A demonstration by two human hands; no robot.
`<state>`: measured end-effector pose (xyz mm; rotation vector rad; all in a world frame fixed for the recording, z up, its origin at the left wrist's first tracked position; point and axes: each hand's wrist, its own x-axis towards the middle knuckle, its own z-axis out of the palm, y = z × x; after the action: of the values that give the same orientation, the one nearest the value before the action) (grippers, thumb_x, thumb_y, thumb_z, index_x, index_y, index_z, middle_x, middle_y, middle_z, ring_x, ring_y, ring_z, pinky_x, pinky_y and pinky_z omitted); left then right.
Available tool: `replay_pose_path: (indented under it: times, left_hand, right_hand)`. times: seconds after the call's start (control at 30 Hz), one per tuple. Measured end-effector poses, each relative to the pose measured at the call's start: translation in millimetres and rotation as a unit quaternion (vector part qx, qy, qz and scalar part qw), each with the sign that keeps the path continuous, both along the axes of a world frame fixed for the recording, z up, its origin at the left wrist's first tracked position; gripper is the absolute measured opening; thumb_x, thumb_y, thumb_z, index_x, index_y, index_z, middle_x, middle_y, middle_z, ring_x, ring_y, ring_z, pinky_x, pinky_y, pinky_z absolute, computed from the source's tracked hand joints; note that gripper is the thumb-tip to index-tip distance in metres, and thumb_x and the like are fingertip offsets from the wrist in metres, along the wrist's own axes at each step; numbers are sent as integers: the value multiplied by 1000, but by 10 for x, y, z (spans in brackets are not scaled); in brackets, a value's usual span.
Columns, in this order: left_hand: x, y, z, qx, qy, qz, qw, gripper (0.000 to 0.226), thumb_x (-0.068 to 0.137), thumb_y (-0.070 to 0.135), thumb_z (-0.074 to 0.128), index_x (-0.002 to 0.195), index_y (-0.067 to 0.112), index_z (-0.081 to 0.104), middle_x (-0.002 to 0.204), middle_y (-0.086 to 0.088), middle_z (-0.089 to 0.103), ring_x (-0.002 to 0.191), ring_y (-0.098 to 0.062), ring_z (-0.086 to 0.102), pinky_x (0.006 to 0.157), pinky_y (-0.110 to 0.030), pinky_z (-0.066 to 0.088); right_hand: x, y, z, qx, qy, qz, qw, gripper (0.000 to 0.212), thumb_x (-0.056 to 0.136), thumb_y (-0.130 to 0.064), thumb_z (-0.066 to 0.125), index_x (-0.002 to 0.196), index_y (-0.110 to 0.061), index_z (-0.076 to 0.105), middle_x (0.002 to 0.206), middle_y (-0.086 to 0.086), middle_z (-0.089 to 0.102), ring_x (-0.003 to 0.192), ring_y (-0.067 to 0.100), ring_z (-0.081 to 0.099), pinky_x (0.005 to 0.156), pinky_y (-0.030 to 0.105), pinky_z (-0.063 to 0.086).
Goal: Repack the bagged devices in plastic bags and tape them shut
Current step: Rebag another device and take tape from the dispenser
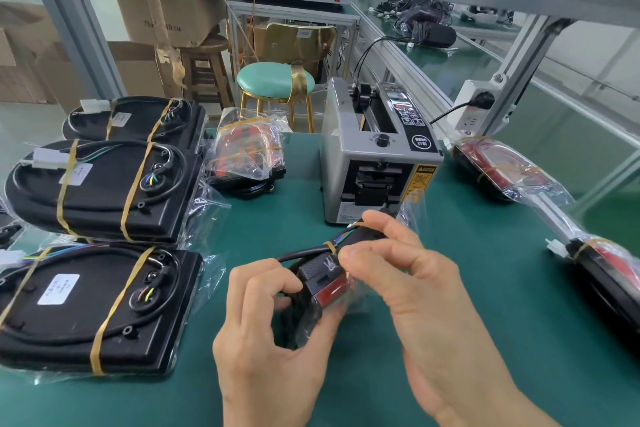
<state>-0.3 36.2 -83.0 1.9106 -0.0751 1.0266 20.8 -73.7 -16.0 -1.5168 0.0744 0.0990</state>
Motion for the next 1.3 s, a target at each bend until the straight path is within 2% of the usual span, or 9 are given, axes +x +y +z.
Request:
replay_pose_path:
  times: [0.1, 0.2, 0.47, 0.77, 0.87, 1.03, 1.17, 1.3]
  left_hand:
    - [-5, -1, 24, -8, -2, -6, 1000, 36, 67, 31, 78, 87, 20, 51, 89, -2, 54, 83, -3, 51, 59, -22, 49]
    - [-7, -5, 43, -12, 0, -7, 1000, 34, 68, 34, 75, 87, 20, 50, 90, -1, 53, 80, -4, 51, 58, -21, 48]
    - [-7, -8, 53, -14, -5, -2, 1000, 33, 68, 32, 75, 86, 21, 49, 87, -3, 53, 78, -6, 51, 56, -24, 48]
    - [2, 0, 12, 30, -17, 13, 999, 30, 70, 30, 75, 91, 20, 55, 90, -7, 51, 82, -1, 50, 54, -26, 48]
    - [3, -8, 7, 42, -26, 22, 999, 27, 73, 30, 74, 93, 22, 58, 94, -4, 48, 76, -3, 51, 57, -22, 48]
    - [-4, -22, 27, 38, -31, 38, 998, 30, 73, 31, 74, 93, 21, 55, 96, 0, 48, 81, 0, 51, 52, -25, 47]
    - [-8, -14, 6, 65, -23, 41, 997, 20, 77, 32, 72, 92, 29, 60, 94, -3, 49, 68, -6, 53, 55, -22, 45]
    - [-8, 3, -27, 77, -22, 46, 996, 15, 78, 32, 73, 89, 30, 62, 92, -4, 51, 68, -11, 54, 57, -18, 44]
  right_hand:
    - [-25, 9, -12, -35, -8, 8, 999, 8, 65, -25, 75, 64, -17, 77, 124, -31, 52, 123, -16, 40, 107, 30, 31]
    - [-40, 25, -18, -65, -15, 4, 998, 5, 65, -26, 76, 63, -21, 77, 126, -33, 49, 126, -13, 37, 114, 36, 26]
    - [-41, 30, -38, -103, -23, 16, 994, 6, 67, -30, 77, 63, -26, 77, 125, -37, 46, 135, -9, 28, 116, 42, 21]
    - [-26, 16, -67, -126, -35, 18, 991, 7, 66, -29, 76, 60, -32, 76, 119, -41, 47, 131, -15, 27, 117, 37, 21]
    - [-22, 15, -71, -142, -50, 15, 989, 15, 68, -25, 76, 56, -34, 74, 115, -43, 47, 131, -14, 27, 117, 35, 21]
    - [-11, 23, -75, -157, -56, 9, 986, 13, 64, -25, 75, 54, -33, 73, 111, -45, 48, 131, -11, 30, 116, 34, 21]
    - [-3, 25, -82, -174, -60, 2, 983, 12, 64, -26, 75, 56, -36, 74, 113, -43, 47, 130, -13, 30, 116, 31, 22]
    - [-2, 26, -102, -208, -65, 3, 976, 11, 63, -29, 75, 58, -38, 73, 113, -43, 45, 125, -16, 32, 112, 29, 24]
